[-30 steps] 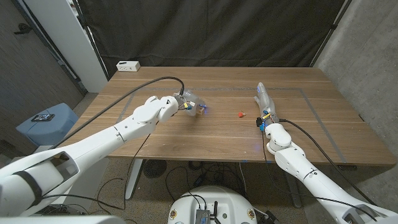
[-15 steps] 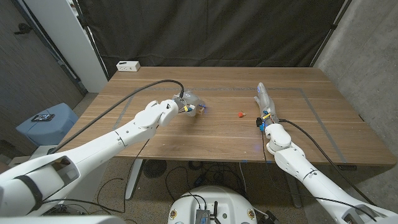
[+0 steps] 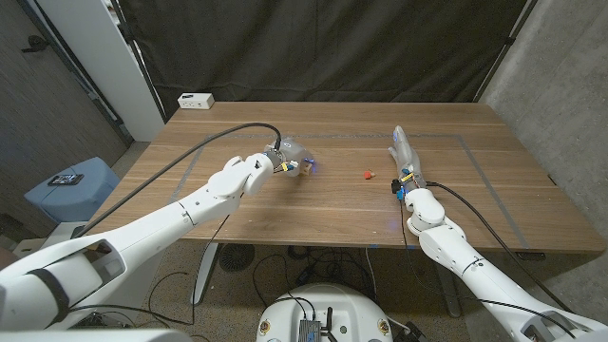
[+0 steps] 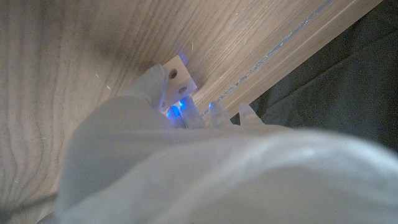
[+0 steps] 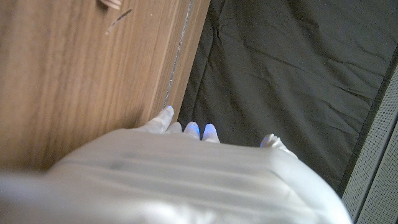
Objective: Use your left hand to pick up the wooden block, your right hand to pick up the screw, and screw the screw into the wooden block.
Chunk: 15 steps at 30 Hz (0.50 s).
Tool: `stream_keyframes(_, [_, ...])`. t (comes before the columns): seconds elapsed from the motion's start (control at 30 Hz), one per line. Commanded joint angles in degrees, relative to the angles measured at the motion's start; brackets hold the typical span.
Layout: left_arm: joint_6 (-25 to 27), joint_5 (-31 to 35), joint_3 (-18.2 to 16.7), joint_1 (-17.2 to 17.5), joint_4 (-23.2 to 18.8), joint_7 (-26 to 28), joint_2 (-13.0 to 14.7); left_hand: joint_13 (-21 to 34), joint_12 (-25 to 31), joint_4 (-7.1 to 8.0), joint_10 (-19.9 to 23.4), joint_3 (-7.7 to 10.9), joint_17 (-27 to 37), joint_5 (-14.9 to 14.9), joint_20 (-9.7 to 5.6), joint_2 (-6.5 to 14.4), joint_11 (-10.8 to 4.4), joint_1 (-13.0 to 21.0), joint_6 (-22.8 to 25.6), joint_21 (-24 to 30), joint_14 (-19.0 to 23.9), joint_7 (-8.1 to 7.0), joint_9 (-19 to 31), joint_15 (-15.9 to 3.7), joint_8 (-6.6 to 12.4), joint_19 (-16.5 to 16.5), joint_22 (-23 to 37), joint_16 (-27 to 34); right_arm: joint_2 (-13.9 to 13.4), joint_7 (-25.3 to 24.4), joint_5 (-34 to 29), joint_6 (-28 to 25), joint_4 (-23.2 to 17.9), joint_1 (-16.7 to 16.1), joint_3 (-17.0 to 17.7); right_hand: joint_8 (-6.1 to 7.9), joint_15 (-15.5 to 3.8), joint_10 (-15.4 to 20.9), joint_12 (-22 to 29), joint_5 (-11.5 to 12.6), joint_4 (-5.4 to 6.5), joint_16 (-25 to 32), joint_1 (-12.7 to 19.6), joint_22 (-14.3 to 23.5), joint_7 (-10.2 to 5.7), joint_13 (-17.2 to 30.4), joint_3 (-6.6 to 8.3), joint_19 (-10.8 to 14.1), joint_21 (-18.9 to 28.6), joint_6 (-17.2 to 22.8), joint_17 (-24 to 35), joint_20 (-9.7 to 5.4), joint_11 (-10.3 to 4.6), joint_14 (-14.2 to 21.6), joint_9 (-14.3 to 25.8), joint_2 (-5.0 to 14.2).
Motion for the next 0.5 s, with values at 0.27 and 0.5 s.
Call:
stream_keyframes(0.27, [-0.46,-0.78,0.57,-0.18,1.35,2.39,-0.71,2.41,2.37,0.19,4.47,-1.43,0.37,0.47,-0.67,0.58,-0.11,1.9,5.06,0.12,2.85,-0.36,0.39,-4.69,1.42,1.61,0.12,0.74,0.09,0.04,0.3,0.26,0.43,-0.08,0.19,0.38,-0.19,-0.01,0.18,0.39,-0.2,0.36,-0.14,0.18,0.23,0.22,0.08,-0.14,0.4,-0.15,0.18,-1.26,-0.33,-0.27,0.33,0.2])
stream_keyframes(0.5, [0.14,-0.94,0.59,-0.05,1.57,3.14,-0.92,4.12,4.07,0.31,8.12,-2.63,0.48,0.45,-1.06,0.84,-0.18,2.67,8.29,0.1,4.33,-0.06,0.4,-5.38,2.04,2.6,0.15,1.01,0.32,0.44,0.39,0.49,1.2,0.37,0.06,0.38,-0.25,0.01,0.19,0.39,-0.23,0.37,-0.18,0.18,0.28,0.22,0.07,-0.12,0.4,-0.15,0.18,-1.27,-0.39,-0.27,0.33,0.21])
